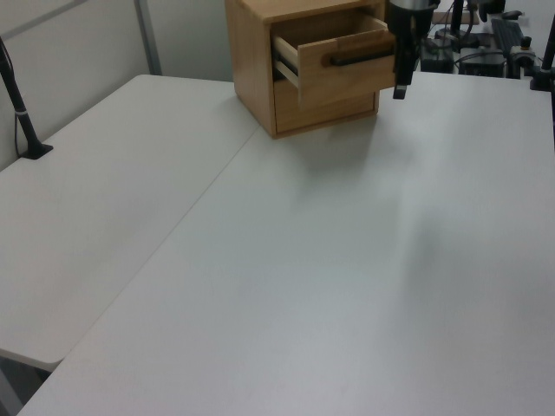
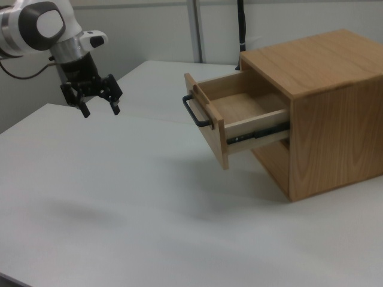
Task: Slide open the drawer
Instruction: 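Open the gripper and lift it away from the drawer handle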
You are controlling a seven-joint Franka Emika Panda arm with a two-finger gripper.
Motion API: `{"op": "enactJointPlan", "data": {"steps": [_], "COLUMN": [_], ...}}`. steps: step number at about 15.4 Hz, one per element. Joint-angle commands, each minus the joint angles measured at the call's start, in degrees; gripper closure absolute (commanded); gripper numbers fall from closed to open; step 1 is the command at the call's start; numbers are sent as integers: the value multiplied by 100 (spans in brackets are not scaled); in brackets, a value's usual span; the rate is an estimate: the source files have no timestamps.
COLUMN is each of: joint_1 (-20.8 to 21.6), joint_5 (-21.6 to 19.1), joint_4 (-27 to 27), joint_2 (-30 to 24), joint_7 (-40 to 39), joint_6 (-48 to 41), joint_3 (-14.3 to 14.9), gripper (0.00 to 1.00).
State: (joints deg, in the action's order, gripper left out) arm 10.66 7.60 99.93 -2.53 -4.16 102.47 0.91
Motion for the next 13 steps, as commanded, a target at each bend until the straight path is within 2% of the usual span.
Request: {"op": "enactJointPlan", "data": {"steps": [1, 9, 13], "joint_1": [-152, -546, -591], "joint_5": [-444, -541, -541], "joint_4": [-8, -157, -167], "joint_2": [-46, 103, 103], "joint_7": [512, 539, 531], "joint_6": [-201, -368, -509], "joint_3": [58, 76, 67], "gripper": [0, 0, 0]}}
